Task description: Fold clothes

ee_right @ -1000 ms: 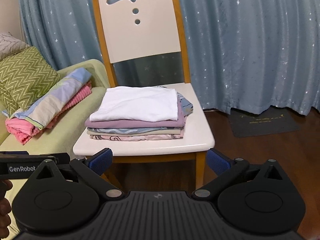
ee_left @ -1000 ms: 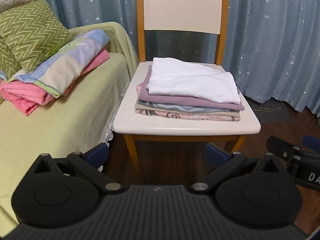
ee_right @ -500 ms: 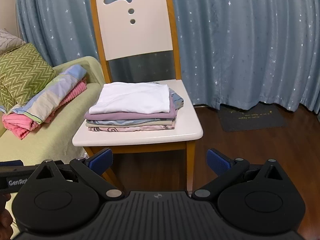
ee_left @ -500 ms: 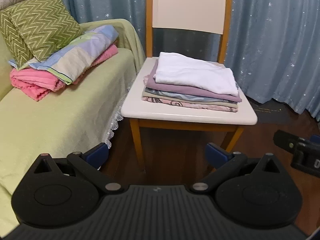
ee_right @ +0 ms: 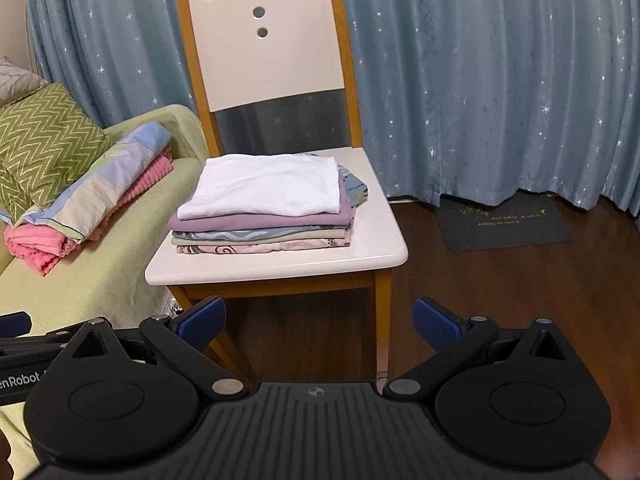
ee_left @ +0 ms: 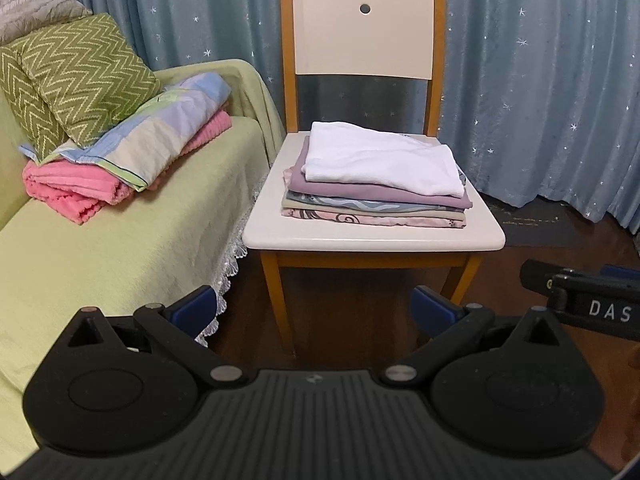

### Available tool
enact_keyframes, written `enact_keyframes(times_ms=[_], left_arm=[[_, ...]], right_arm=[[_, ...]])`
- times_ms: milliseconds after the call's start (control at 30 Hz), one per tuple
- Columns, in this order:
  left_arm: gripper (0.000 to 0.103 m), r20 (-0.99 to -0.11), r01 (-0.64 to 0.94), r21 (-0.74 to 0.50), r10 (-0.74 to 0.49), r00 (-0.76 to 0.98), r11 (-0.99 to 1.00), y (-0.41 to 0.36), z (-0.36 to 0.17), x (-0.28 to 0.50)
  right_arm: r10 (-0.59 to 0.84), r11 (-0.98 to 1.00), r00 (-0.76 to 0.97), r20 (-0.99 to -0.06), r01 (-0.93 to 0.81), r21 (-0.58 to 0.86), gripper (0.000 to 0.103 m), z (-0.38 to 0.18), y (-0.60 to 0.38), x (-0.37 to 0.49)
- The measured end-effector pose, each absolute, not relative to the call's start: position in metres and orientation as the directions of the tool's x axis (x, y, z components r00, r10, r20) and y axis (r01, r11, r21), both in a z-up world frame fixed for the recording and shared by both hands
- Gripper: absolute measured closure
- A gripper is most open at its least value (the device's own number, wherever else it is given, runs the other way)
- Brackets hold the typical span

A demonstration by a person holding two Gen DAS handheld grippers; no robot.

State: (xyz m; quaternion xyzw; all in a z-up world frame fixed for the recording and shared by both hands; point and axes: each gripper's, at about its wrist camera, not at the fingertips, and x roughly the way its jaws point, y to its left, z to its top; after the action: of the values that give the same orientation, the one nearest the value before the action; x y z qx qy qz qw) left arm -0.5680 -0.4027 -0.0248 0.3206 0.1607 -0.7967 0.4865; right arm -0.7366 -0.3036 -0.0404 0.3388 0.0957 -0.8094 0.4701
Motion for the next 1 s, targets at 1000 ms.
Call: enact_keyframes(times_ms=[1000], left_arm=[[0.001,-0.705,0.841,0.048,-0.614,-0.354,-0.539,-0.453,-0.060,-0.616]], right_arm=[[-0.653,-0.563,-0.304,-0.694,0.807,0.176,0.000,-0.078,-0.342,-0.777]])
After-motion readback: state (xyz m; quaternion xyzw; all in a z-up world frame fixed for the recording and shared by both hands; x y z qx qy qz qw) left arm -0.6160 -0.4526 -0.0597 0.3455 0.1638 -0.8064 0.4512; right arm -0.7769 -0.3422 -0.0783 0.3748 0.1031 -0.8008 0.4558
